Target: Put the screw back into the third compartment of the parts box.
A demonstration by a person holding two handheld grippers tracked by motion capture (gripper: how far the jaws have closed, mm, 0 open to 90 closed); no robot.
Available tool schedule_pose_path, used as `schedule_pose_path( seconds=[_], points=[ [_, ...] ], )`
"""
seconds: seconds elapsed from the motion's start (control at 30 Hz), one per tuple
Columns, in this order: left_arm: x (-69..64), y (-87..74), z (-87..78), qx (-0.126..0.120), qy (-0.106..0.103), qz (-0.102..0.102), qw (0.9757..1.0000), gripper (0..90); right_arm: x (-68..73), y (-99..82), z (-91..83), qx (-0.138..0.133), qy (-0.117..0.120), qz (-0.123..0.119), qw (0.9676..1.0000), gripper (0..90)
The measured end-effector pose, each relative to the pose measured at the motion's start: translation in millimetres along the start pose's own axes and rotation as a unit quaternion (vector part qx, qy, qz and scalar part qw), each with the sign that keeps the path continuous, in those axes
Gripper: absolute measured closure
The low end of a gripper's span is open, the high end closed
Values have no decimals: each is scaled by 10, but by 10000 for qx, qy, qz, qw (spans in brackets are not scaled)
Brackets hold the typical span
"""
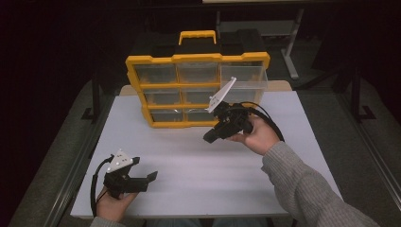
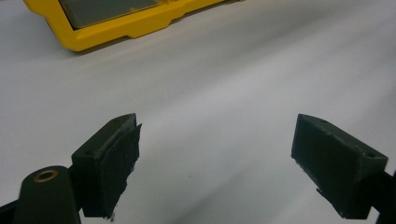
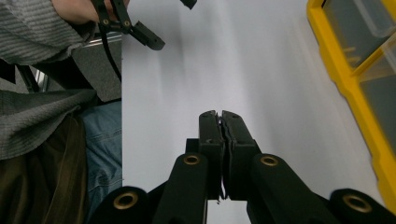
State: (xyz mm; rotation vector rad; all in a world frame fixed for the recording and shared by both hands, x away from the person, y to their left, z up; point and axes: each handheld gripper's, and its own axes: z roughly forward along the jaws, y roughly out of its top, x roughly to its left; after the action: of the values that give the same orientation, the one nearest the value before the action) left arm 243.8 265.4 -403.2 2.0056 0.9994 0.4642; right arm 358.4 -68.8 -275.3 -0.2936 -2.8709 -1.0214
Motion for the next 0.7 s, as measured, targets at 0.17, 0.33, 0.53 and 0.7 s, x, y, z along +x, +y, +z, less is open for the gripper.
schedule_pose_path(
  seconds=[0.17,0.33,0.53,0.7],
  points=[
    [-1,0,1,-12,2,-14,10000,145,2,73,-135,-52,-86,-7,9999,866],
    [-7,3,0,-21,-15,-46,10000,146,-19,154,-275,-103,-118,13,9999,865],
    [-10,1,1,-68,-16,-98,9999,146,-72,233,-465,-193,-200,76,9996,865],
    [-10,3,-2,-54,-20,-105,9999,146,-131,269,-600,-220,-313,122,9992,865]
  ],
)
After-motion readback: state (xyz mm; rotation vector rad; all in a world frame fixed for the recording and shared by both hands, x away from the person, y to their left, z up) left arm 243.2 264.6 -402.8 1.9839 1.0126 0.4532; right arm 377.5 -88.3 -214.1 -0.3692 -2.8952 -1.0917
